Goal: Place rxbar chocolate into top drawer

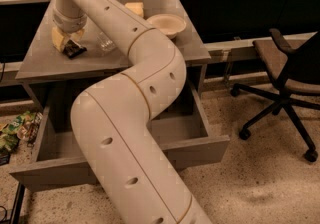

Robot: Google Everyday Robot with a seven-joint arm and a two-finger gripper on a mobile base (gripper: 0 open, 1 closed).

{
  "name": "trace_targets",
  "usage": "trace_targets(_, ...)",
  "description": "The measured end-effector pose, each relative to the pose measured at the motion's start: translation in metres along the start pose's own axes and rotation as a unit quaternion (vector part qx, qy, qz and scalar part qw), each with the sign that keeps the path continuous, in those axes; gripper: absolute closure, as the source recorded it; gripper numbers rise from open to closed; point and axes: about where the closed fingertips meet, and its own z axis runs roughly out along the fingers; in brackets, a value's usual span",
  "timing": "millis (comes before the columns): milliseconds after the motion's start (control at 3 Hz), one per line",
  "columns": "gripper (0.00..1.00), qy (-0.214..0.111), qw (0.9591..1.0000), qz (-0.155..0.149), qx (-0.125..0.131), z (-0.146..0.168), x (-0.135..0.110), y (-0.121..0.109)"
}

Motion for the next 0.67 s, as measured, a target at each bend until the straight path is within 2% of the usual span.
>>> trace_targets(333, 0.95, 0.0, 1.0, 0.0, 0.0, -0.004, -0.002, 0.001)
trace_targets(667, 1.0, 0.003, 0.9994, 0.02, -0.029, -0.016, 0.019, -0.002)
